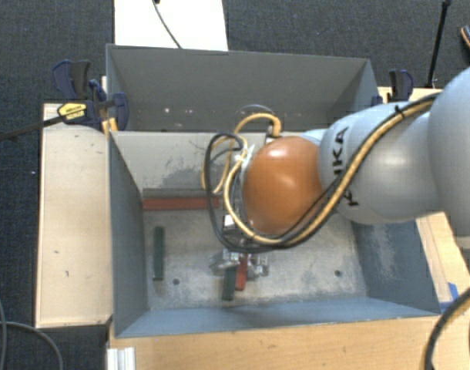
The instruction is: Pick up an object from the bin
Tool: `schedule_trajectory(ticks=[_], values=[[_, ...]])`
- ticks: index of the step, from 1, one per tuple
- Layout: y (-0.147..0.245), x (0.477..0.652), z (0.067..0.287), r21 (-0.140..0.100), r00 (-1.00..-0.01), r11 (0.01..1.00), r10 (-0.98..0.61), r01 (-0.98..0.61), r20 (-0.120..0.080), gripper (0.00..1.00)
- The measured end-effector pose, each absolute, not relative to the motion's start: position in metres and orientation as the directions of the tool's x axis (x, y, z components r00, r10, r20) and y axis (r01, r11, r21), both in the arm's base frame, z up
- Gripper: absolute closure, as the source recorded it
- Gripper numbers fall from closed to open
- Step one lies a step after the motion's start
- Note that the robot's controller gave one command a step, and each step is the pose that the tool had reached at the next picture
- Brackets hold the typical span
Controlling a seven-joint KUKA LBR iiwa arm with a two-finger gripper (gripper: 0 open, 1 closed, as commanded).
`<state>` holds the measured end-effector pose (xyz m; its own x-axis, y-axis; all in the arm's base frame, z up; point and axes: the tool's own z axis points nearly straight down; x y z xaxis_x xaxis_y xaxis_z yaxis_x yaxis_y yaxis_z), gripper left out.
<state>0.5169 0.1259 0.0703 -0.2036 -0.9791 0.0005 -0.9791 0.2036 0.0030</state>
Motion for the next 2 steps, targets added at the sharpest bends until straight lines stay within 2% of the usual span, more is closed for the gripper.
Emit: schedule_trajectory(ticks=[1,2], values=[[0.127,0.519,0.133,-0.006,-0.214,0.214,-0.977,-0.977,-0.005,1.0],[0.127,0.52,0.16,-0.004,-0.225,0.225,-0.974,-0.974,-0.004,1.0]])
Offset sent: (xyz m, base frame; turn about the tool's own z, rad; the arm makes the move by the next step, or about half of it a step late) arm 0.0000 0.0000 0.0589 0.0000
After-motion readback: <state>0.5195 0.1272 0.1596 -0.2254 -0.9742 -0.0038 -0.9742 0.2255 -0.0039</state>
